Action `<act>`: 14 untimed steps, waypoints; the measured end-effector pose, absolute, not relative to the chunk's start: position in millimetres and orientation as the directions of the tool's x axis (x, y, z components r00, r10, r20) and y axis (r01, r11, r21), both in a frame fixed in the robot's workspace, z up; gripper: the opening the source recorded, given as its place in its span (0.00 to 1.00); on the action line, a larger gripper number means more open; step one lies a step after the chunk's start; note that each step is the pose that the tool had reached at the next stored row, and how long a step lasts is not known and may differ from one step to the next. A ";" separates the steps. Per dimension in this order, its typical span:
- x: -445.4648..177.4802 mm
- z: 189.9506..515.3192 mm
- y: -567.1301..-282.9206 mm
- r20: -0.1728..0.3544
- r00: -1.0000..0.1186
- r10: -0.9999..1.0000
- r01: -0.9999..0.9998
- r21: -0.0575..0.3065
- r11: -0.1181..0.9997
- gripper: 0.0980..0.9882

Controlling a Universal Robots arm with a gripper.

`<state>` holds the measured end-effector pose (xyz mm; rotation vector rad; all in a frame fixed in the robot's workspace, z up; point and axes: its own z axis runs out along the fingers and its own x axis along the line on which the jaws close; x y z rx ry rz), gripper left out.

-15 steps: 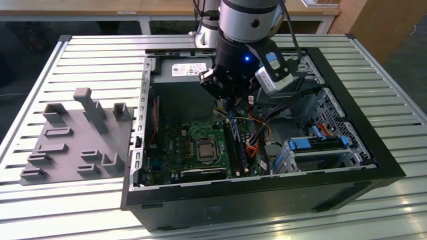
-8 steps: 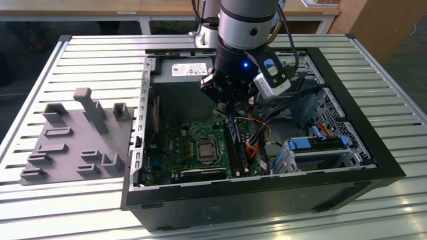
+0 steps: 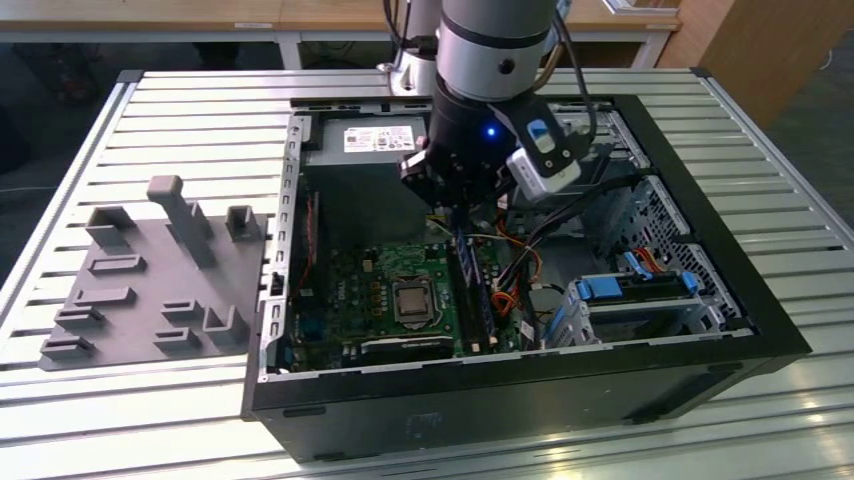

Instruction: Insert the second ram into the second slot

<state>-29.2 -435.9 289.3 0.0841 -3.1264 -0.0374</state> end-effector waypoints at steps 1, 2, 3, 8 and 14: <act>-29.2 288.7 -435.9 0.013 -0.998 -0.054 -0.053 0.024 0.998 0.04; -29.2 288.0 -435.9 0.013 -0.998 -0.053 -0.053 0.024 0.998 0.04; -29.2 287.3 -435.9 0.013 -0.999 -0.053 -0.053 0.024 0.998 0.04; -29.2 284.1 -435.9 0.013 -0.999 -0.053 -0.053 0.024 0.998 0.04; -29.2 281.7 -435.9 0.013 -0.999 -0.052 -0.051 0.024 0.998 0.04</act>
